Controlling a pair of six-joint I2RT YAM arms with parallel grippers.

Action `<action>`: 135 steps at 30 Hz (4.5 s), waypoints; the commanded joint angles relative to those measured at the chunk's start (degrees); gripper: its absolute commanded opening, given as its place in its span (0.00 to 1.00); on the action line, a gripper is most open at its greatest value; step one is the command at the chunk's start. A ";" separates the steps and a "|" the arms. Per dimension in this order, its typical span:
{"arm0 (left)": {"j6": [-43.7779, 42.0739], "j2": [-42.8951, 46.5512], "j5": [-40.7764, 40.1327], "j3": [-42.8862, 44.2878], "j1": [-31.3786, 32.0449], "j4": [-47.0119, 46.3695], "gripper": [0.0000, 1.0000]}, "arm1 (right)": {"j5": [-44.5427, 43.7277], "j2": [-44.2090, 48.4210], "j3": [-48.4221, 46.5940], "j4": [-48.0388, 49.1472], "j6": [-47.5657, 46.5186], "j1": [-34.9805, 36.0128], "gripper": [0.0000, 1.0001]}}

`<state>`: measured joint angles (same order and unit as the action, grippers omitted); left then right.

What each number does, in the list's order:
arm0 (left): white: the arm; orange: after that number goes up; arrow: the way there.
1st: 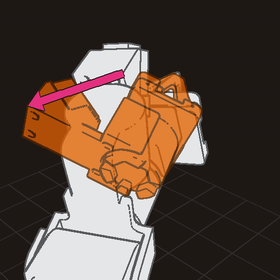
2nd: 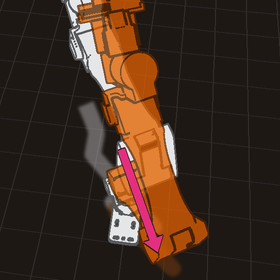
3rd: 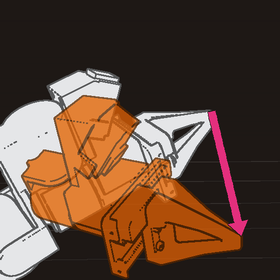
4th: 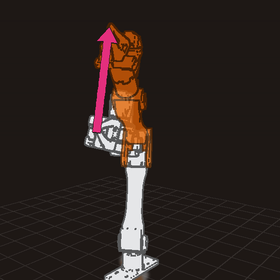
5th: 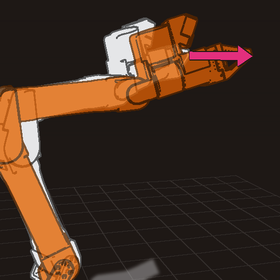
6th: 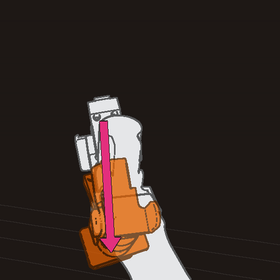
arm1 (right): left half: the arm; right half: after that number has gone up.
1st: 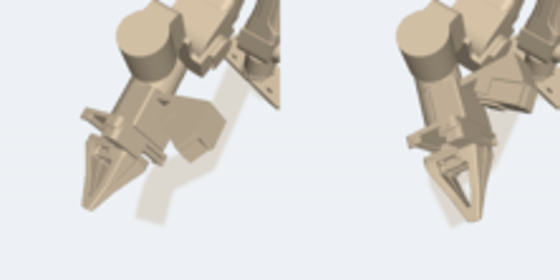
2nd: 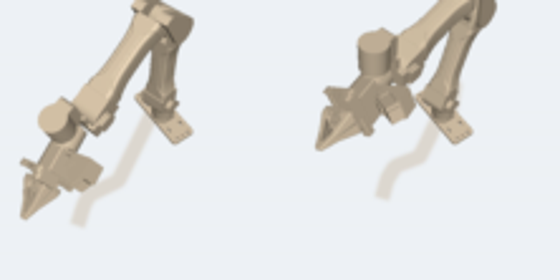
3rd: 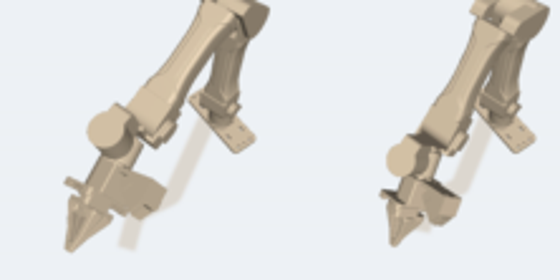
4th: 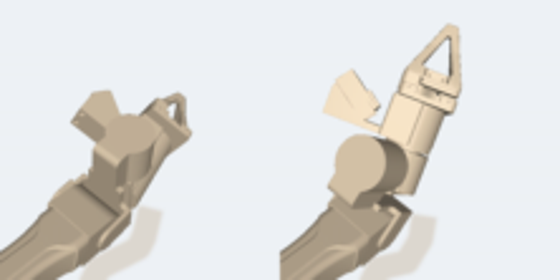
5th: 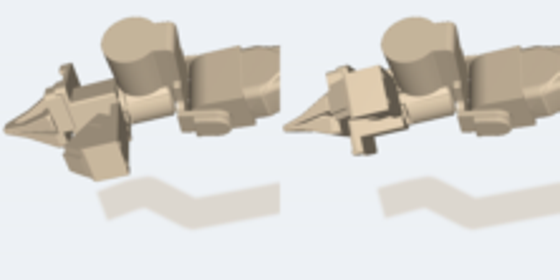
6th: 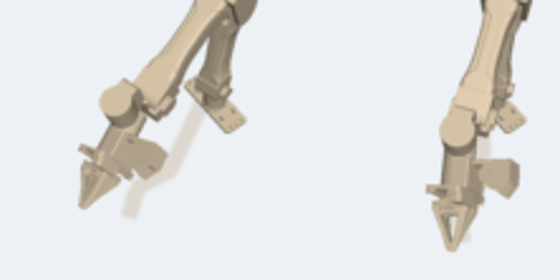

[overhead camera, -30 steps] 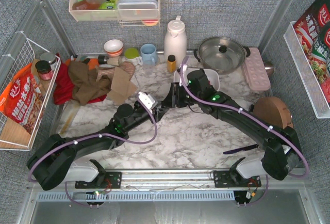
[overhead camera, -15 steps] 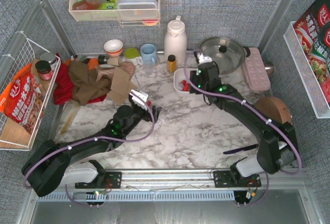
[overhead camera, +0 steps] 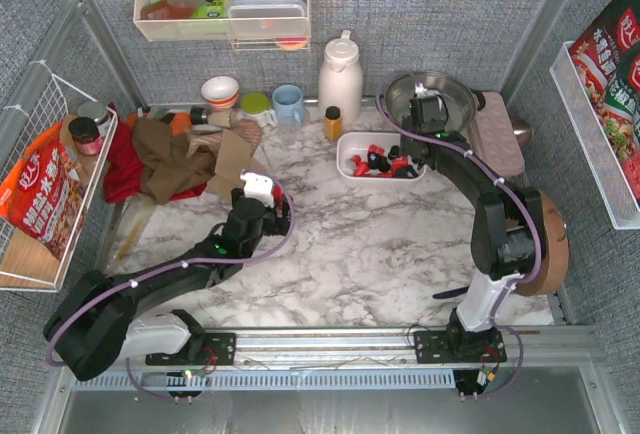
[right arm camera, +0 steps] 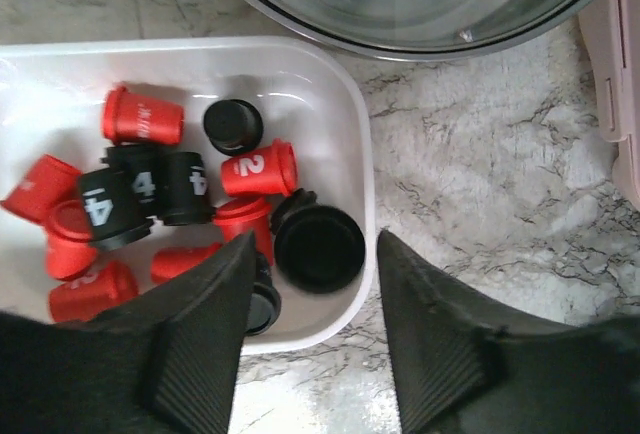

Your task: Mix the coffee capsules in the storage basket

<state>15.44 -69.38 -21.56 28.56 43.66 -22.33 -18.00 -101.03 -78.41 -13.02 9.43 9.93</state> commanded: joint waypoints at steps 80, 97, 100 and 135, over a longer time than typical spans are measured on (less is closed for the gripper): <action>-5.57 6.25 40.34 -5.07 -12.16 -14.81 0.36 | 30.37 25.58 14.20 -2.33 14.36 18.46 0.69; -11.49 3.44 43.97 0.01 -3.79 -22.63 0.36 | 38.61 25.89 14.58 8.09 25.58 24.20 0.66; -11.46 2.61 43.99 0.63 -3.43 -22.97 0.36 | 38.98 25.60 14.95 8.35 25.83 24.55 0.65; -10.22 3.91 38.48 0.07 -1.27 -23.25 0.99 | 30.69 23.51 17.63 9.49 24.13 24.99 0.27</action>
<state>4.78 -67.66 19.46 29.74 42.44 -44.07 19.05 -77.95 -59.99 -2.85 37.78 35.55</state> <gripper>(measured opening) 0.985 0.371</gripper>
